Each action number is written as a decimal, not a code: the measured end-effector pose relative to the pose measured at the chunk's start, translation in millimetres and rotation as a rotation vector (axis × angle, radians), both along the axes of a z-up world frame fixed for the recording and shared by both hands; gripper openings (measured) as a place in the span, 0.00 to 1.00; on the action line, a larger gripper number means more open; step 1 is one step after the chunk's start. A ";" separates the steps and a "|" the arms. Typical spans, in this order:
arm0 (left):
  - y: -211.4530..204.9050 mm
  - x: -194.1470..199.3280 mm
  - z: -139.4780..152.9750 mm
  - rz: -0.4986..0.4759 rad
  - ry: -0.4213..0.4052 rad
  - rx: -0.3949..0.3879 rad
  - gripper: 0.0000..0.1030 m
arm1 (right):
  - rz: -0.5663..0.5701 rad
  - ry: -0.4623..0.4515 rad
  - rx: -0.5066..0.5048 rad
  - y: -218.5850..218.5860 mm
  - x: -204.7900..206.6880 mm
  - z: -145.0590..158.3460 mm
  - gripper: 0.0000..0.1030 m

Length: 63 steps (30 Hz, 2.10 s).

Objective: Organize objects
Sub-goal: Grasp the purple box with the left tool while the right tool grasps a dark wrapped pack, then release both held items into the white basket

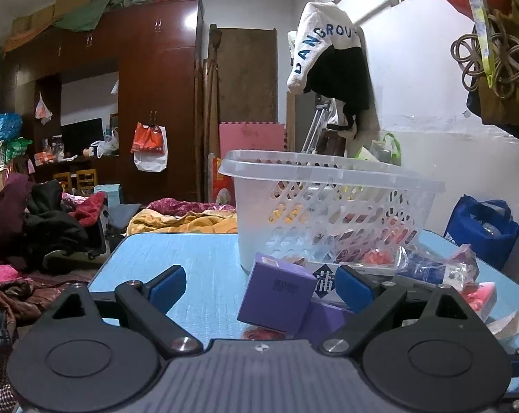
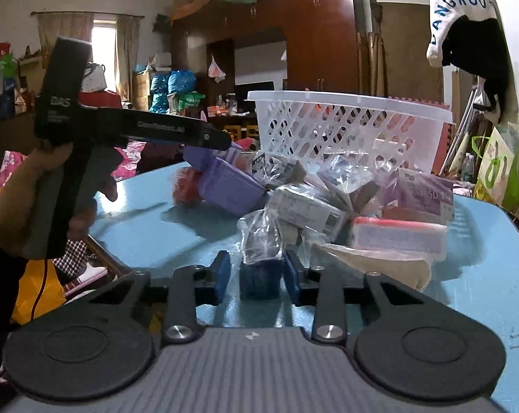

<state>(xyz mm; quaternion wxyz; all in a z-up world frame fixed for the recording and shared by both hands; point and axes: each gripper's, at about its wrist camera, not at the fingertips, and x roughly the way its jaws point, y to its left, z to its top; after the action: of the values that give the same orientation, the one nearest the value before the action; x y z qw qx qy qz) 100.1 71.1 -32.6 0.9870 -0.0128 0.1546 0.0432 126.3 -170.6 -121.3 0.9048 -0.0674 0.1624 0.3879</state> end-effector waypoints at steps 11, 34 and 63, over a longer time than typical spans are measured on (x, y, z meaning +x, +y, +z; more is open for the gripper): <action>-0.3 4.1 -3.7 0.000 0.033 -0.037 0.45 | 0.013 -0.003 0.082 -19.6 0.1 14.9 0.34; 1.4 -40.2 16.2 -0.126 -0.112 -0.149 0.45 | -0.077 -0.030 0.194 -59.9 18.3 30.9 0.34; 1.0 135.3 88.5 -0.099 0.084 -0.272 0.56 | -0.108 0.009 0.022 29.8 169.6 128.6 0.43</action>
<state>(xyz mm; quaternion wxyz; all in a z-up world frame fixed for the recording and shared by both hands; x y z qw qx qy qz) 235.4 72.1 55.9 0.9697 -0.1368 0.2007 -0.0265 296.0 -140.9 7.3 0.9243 -0.0471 0.1655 0.3405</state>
